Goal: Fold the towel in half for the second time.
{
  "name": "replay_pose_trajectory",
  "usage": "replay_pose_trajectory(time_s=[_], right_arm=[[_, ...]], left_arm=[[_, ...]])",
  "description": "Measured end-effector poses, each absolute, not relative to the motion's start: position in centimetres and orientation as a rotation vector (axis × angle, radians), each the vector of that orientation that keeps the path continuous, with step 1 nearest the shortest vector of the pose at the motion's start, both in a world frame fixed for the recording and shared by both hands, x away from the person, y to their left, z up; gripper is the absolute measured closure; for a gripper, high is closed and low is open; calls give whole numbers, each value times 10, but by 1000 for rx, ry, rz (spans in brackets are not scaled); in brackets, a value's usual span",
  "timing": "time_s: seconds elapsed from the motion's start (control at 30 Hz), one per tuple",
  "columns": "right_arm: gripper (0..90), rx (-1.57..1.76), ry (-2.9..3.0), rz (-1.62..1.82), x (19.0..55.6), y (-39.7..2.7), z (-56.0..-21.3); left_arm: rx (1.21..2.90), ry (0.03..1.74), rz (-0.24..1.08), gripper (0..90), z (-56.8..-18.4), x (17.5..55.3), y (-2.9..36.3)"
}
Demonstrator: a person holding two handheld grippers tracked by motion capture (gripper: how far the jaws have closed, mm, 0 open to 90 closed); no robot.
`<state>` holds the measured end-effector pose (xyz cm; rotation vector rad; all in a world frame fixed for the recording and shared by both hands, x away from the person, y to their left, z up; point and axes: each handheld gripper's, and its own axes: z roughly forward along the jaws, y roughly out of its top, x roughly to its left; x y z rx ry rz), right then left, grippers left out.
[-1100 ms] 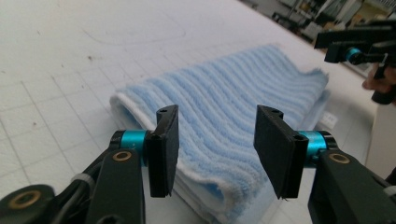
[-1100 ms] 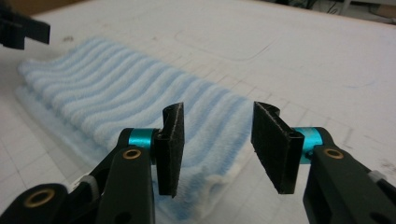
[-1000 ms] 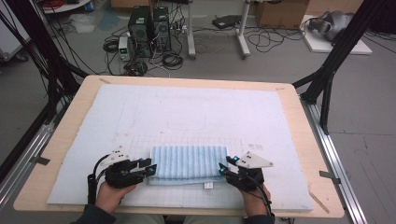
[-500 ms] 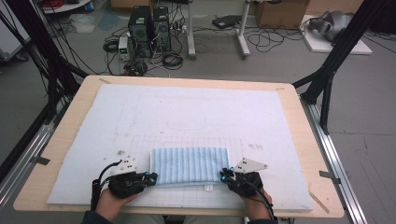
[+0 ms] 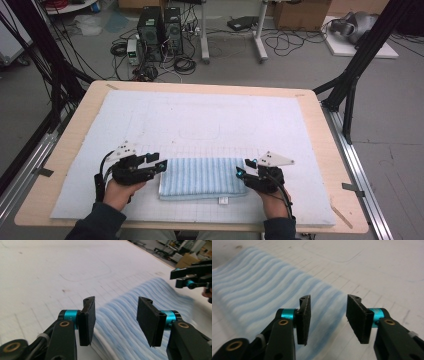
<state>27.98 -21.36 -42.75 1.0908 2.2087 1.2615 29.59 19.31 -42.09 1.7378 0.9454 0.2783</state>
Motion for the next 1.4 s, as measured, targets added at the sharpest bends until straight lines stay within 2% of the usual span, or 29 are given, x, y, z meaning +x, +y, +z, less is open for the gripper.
replay_pose_trajectory(time_s=[0.1,0.2,0.27,0.33,0.43,0.47,0.57,0.7,0.73,0.83,1.1,1.4], right_arm=[[457,1162,2200,1219,298,-212,-430],[449,1211,2234,1198,313,-208,-437],[504,1226,2277,1179,317,-205,-441],[587,1230,2310,1168,317,-202,-444],[752,1249,2325,1202,314,-204,-447],[780,1246,2324,1205,313,-205,-447],[821,1219,2303,1189,305,-204,-447],[819,1183,2254,1147,296,-200,-446],[784,1185,2250,1145,296,-199,-447],[597,1188,2210,1163,295,-202,-445],[288,1070,2121,1204,280,-221,-430],[117,1062,2018,1250,262,-249,-418]], left_arm=[[1735,1000,266,491,-431,311,190],[1811,1045,230,485,-443,319,186],[1847,1052,211,489,-447,321,183],[1876,1074,196,537,-450,322,183],[1900,1049,190,741,-453,323,180],[1895,1044,205,795,-452,323,179],[1874,1063,221,822,-453,325,177],[1863,1064,233,814,-453,325,177],[1860,1059,253,775,-452,324,178],[1813,1057,286,503,-447,322,184],[1714,944,379,201,-431,305,197],[1572,858,423,186,-426,286,214]])
